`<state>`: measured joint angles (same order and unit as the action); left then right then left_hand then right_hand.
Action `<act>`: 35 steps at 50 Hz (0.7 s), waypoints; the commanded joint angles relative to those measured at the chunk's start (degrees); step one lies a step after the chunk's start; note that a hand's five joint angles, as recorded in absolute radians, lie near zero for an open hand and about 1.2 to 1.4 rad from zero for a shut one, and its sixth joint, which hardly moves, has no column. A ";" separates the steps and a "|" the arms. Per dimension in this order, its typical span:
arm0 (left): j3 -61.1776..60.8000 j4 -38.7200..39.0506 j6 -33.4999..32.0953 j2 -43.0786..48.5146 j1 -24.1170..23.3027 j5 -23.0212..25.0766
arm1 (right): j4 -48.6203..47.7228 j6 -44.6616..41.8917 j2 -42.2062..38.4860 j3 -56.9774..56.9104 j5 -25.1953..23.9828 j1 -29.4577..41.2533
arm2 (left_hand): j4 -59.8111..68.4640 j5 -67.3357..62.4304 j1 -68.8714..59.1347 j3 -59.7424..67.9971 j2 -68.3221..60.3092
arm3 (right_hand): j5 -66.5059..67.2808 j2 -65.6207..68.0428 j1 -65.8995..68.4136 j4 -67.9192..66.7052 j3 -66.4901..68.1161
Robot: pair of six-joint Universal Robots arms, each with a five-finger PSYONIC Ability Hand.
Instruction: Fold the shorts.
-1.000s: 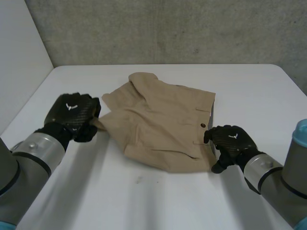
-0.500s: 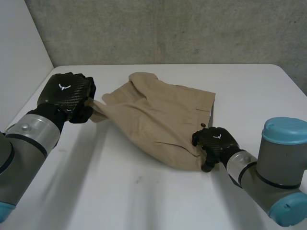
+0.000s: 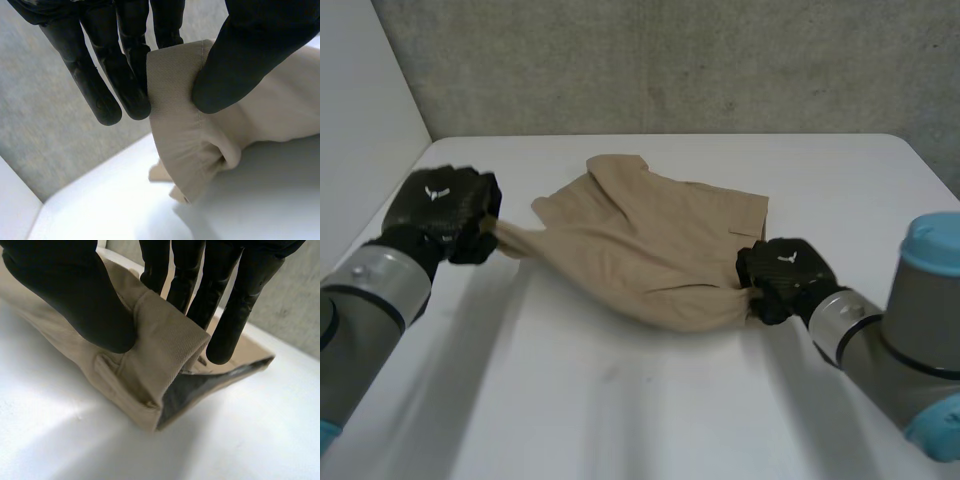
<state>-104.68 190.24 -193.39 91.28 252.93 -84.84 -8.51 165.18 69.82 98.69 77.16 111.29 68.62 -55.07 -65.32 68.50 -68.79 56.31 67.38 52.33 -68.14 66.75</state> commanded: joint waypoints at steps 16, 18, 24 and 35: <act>-17.57 -25.08 -14.21 -1.98 -0.68 0.99 | 26.25 -32.72 15.00 5.46 4.75 -2.57 | 11.38 -14.93 -14.68 11.50 -11.21 | 13.69 12.62 27.67 -11.86 13.25; -18.37 -25.26 -14.21 -2.07 -1.38 1.78 | 28.28 -35.26 15.09 6.69 4.75 -3.53 | 11.38 -14.93 -14.68 11.50 -11.21 | 13.69 12.62 27.67 -11.86 13.25; -17.41 -24.48 -14.21 -1.80 -2.00 3.89 | 25.40 -34.40 14.21 8.10 3.52 -3.45 | 0.04 -3.59 -3.34 0.16 0.14 | 13.69 12.62 27.67 -11.86 13.25; -0.72 -15.78 -14.65 -1.54 -1.47 3.45 | 14.93 -26.32 9.90 9.95 3.35 -3.28 | -50.99 47.44 47.69 -50.87 51.16 | 13.69 12.62 27.67 -11.86 13.25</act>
<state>-114.80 168.35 -207.85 89.10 250.80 -81.12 10.72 134.64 81.06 107.98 80.71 107.85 24.48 -14.43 -24.49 25.30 -24.57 56.31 67.38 55.65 -68.18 67.73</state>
